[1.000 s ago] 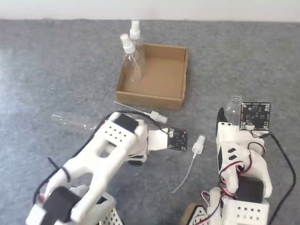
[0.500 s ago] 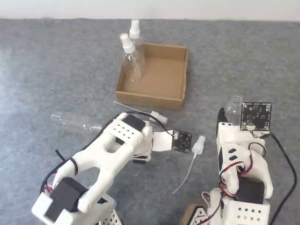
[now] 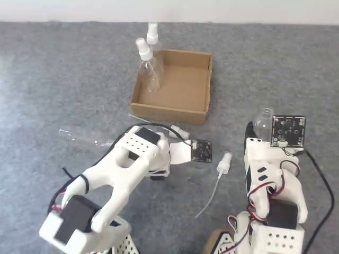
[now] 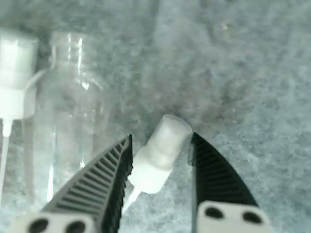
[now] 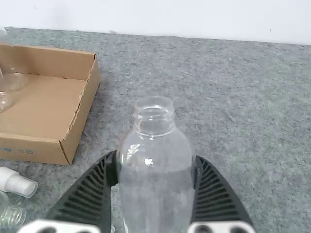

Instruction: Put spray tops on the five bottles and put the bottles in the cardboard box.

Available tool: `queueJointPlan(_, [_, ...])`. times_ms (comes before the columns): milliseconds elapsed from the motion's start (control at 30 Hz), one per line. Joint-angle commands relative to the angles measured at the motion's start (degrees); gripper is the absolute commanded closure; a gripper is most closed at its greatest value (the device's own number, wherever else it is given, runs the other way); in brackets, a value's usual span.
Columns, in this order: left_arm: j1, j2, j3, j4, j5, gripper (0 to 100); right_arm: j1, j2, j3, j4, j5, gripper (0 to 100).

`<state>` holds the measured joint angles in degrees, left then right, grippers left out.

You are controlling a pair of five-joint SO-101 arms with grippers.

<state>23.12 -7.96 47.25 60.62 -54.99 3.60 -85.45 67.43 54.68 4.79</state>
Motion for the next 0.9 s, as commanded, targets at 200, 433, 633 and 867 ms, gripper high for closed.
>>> queueJointPlan(200, [-0.4, -0.9, 3.1, 1.4, 0.3, 87, 0.4, -1.1, -0.6, -1.5, 0.2, 95.1])
queueJointPlan(433, [-0.5, -0.9, 3.3, 4.0, 0.5, 92, 0.5, -1.1, -0.6, -1.5, 0.3, 95.1])
queueJointPlan(633, [-0.4, -0.9, 4.8, 4.0, 6.4, 92, 0.7, -1.1, -0.6, -1.5, 0.3, 95.1])
queueJointPlan(867, [-0.5, -1.0, 4.7, 4.0, 10.7, 93, 0.7, -1.1, -0.6, -1.5, 0.3, 95.1])
